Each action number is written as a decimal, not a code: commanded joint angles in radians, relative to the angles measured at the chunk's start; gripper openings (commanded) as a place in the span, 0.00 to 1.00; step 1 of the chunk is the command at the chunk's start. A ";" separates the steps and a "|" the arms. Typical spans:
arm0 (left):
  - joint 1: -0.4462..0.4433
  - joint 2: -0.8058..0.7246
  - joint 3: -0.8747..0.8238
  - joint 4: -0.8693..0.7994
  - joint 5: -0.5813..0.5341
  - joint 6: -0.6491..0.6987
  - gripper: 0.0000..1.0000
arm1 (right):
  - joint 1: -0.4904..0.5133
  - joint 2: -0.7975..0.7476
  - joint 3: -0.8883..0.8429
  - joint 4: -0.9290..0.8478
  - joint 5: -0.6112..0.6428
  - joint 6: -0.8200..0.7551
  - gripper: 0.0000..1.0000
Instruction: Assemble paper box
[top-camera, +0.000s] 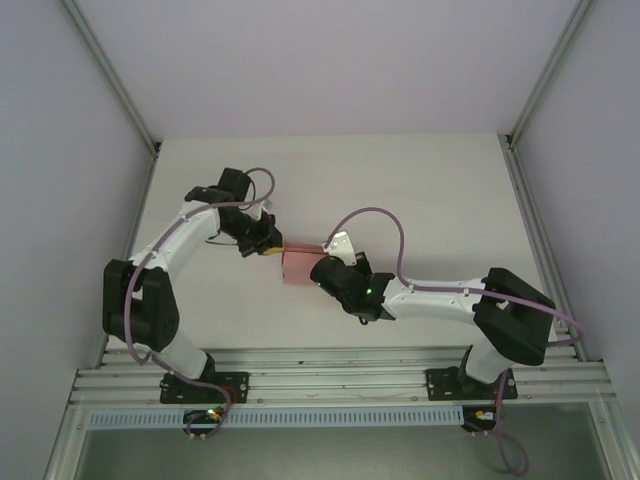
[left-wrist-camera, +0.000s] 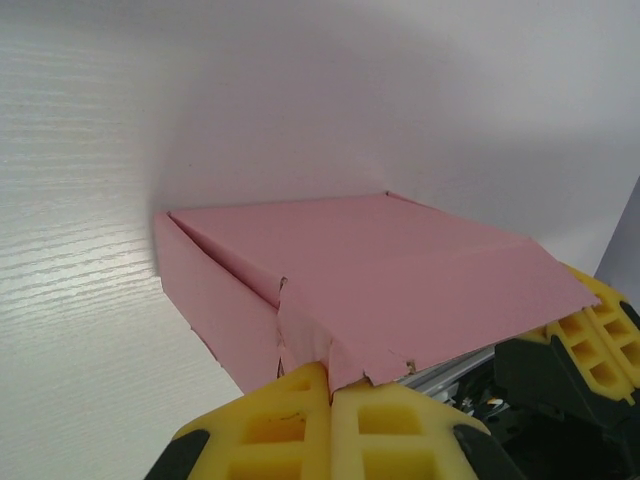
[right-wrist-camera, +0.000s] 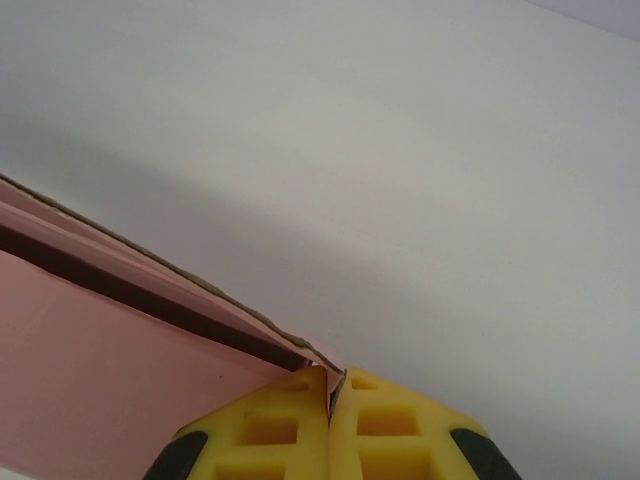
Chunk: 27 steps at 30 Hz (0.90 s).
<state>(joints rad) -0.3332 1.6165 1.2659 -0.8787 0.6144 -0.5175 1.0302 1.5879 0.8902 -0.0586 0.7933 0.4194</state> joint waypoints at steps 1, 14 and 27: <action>0.015 0.031 0.042 0.019 0.094 -0.050 0.00 | -0.006 0.045 -0.031 -0.102 -0.014 0.002 0.00; -0.005 0.017 0.060 -0.084 -0.036 0.055 0.00 | -0.021 0.050 -0.042 -0.105 -0.021 0.012 0.00; -0.205 -0.113 -0.107 -0.027 -0.377 0.082 0.00 | -0.006 0.040 -0.069 -0.095 -0.026 0.022 0.00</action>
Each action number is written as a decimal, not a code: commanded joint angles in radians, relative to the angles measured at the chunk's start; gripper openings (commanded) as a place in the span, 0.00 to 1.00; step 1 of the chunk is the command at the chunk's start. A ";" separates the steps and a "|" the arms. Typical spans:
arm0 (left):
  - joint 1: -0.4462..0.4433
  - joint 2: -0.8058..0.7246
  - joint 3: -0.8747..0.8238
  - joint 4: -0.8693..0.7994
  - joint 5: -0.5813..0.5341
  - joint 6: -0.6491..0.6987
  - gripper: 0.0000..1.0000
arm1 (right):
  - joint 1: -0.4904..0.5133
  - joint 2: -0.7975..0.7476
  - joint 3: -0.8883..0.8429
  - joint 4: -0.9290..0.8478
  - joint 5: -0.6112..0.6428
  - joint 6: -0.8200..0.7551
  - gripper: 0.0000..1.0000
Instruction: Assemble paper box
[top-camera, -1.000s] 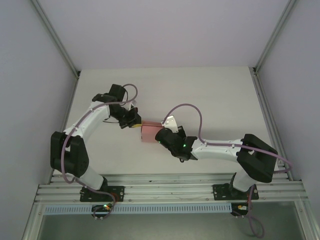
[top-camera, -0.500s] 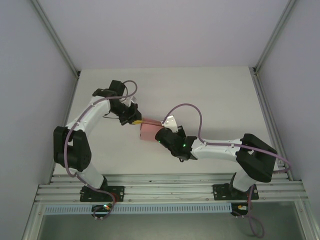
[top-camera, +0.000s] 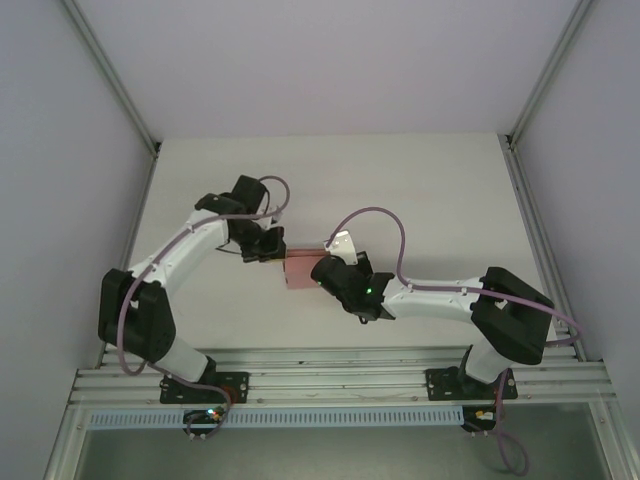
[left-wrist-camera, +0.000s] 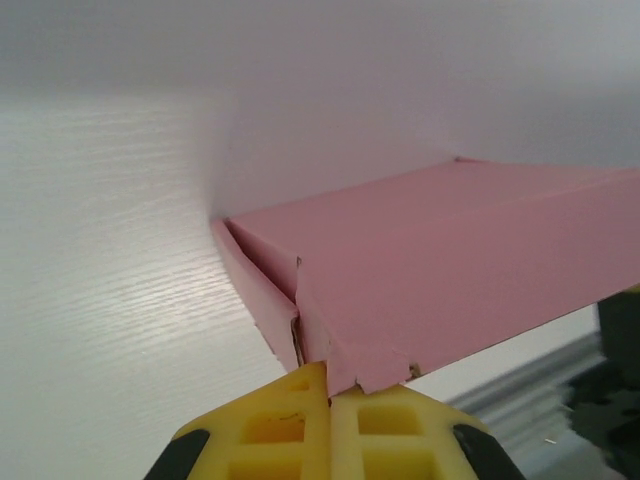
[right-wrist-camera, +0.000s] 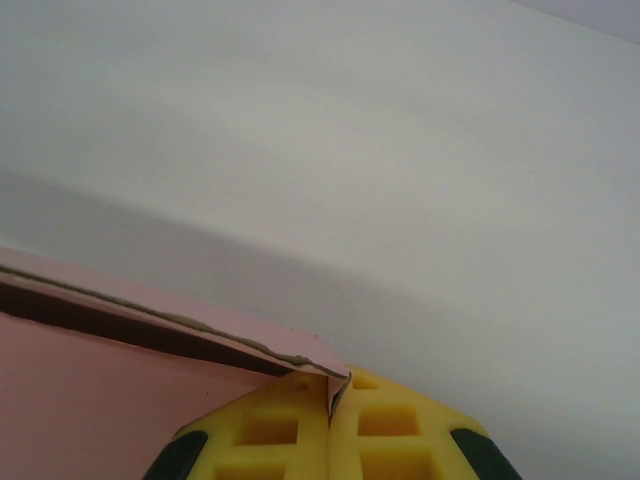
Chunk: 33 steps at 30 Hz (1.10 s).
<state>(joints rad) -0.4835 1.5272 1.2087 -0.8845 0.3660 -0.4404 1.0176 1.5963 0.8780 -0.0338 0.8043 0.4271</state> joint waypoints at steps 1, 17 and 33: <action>-0.069 -0.034 -0.062 -0.013 -0.151 0.002 0.00 | 0.008 0.029 -0.062 -0.117 -0.036 0.014 0.00; -0.273 -0.131 -0.258 0.177 -0.403 -0.134 0.00 | 0.031 -0.068 -0.151 -0.017 -0.075 0.042 0.07; -0.308 -0.138 -0.245 0.234 -0.477 -0.124 0.00 | -0.163 -0.423 -0.300 0.264 -0.473 0.138 0.78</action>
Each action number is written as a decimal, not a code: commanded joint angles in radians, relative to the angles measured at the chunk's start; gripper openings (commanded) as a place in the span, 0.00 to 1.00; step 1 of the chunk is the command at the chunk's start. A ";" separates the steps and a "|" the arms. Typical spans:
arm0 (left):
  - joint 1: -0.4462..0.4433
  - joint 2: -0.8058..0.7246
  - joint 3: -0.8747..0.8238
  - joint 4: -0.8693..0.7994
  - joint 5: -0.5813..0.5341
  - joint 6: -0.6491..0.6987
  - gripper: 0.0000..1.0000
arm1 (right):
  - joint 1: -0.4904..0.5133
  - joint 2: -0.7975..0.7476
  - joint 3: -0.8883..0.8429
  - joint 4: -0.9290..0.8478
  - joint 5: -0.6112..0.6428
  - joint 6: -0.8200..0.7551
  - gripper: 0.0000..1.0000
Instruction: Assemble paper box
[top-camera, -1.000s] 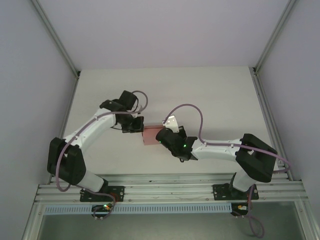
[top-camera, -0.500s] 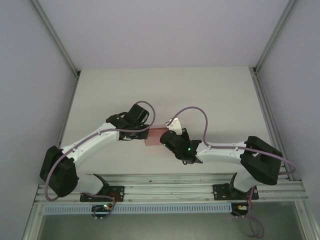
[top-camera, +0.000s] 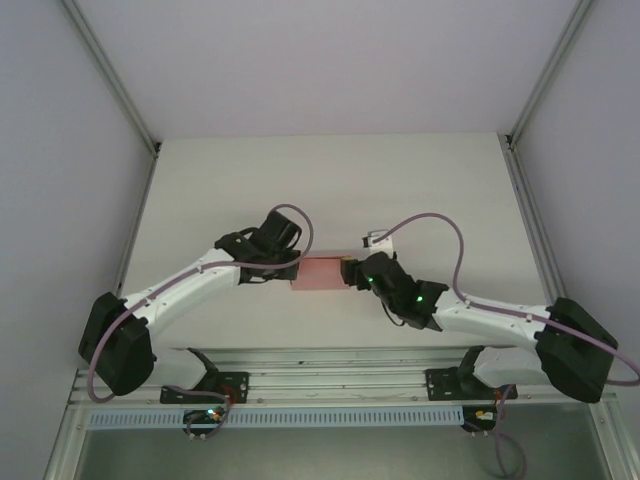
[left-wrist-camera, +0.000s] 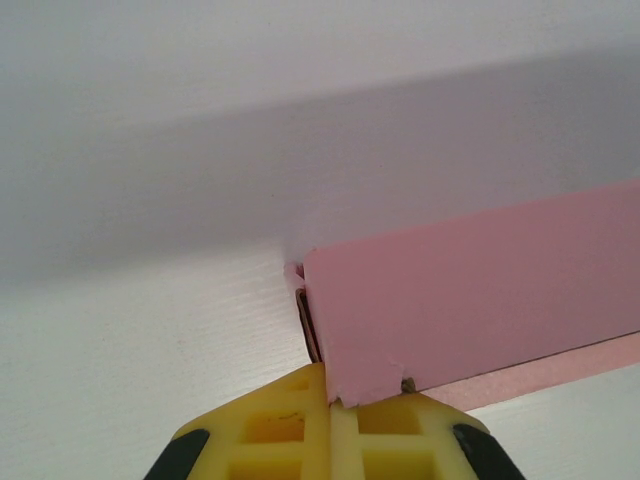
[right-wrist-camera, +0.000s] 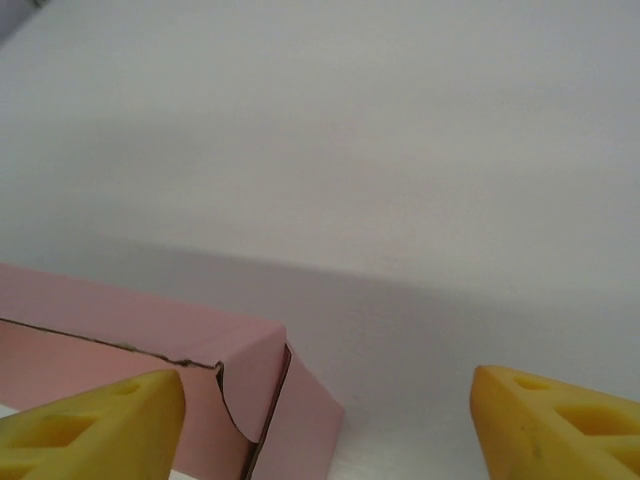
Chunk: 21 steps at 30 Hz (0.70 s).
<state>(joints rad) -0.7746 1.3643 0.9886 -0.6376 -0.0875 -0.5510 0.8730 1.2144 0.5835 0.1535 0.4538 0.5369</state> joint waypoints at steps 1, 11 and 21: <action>-0.021 0.028 -0.024 -0.012 -0.032 -0.012 0.00 | -0.029 -0.051 0.000 0.074 -0.142 0.026 0.78; -0.034 0.013 -0.014 -0.018 -0.068 0.011 0.03 | -0.121 0.050 0.083 -0.032 -0.155 0.100 0.74; -0.051 -0.004 -0.010 -0.003 -0.059 0.040 0.16 | -0.134 0.142 0.002 -0.017 -0.224 0.185 0.67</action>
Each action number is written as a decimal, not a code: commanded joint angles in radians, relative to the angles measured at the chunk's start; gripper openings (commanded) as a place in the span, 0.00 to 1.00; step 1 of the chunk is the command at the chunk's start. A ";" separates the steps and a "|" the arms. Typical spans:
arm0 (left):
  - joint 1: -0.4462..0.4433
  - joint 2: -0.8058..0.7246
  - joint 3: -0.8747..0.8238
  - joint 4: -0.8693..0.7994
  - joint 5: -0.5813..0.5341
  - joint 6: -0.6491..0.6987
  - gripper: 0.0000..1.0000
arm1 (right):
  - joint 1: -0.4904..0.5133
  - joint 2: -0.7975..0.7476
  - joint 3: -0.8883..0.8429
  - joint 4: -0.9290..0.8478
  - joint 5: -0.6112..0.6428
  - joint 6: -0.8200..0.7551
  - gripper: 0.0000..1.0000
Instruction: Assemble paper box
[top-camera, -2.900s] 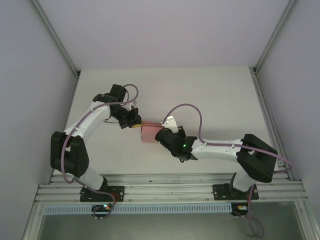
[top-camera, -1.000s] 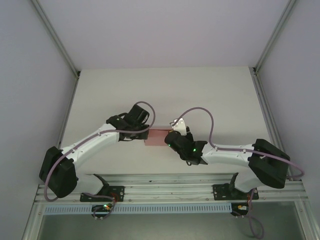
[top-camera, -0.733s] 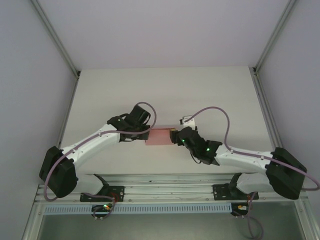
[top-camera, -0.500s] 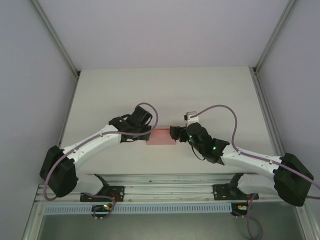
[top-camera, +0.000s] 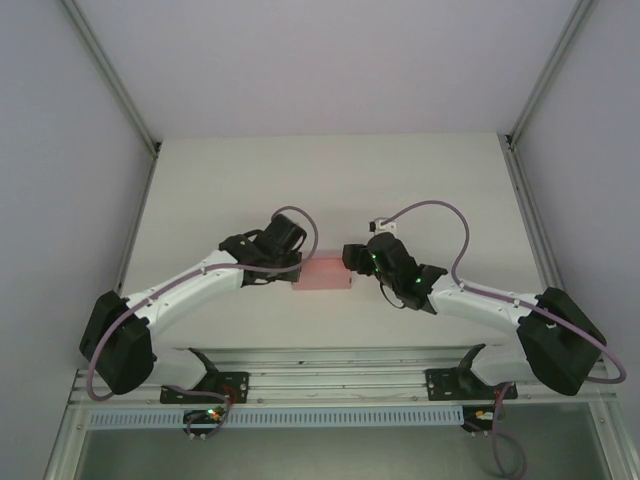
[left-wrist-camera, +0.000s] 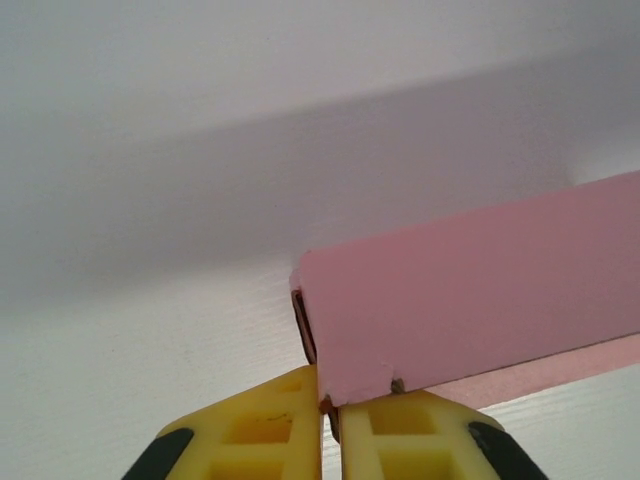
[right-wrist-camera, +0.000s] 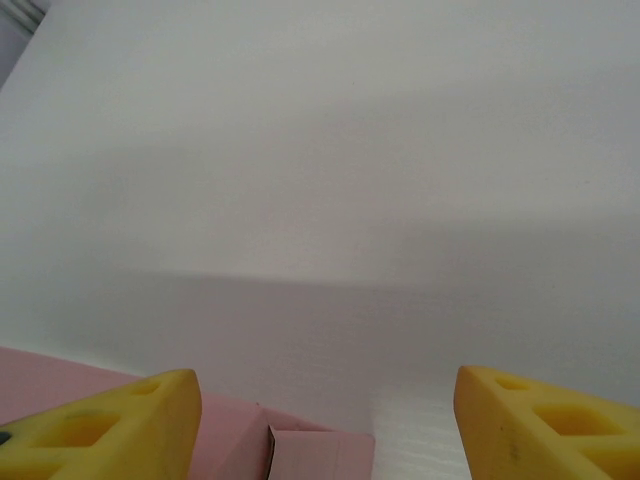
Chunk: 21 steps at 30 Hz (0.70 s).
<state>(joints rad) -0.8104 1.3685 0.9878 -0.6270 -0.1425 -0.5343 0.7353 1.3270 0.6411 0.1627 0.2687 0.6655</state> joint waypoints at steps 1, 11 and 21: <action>-0.017 -0.018 -0.008 -0.014 -0.003 0.025 0.19 | 0.008 0.033 -0.073 -0.013 -0.043 0.068 0.66; -0.022 -0.141 0.058 -0.102 0.036 0.032 0.50 | 0.041 0.043 -0.118 -0.017 -0.007 0.115 0.65; 0.196 -0.081 -0.066 0.106 0.232 -0.010 0.70 | 0.045 0.050 -0.115 -0.012 -0.018 0.107 0.65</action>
<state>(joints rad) -0.6559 1.2526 0.9722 -0.6094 -0.0204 -0.5167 0.7670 1.3422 0.5625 0.2592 0.2543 0.7708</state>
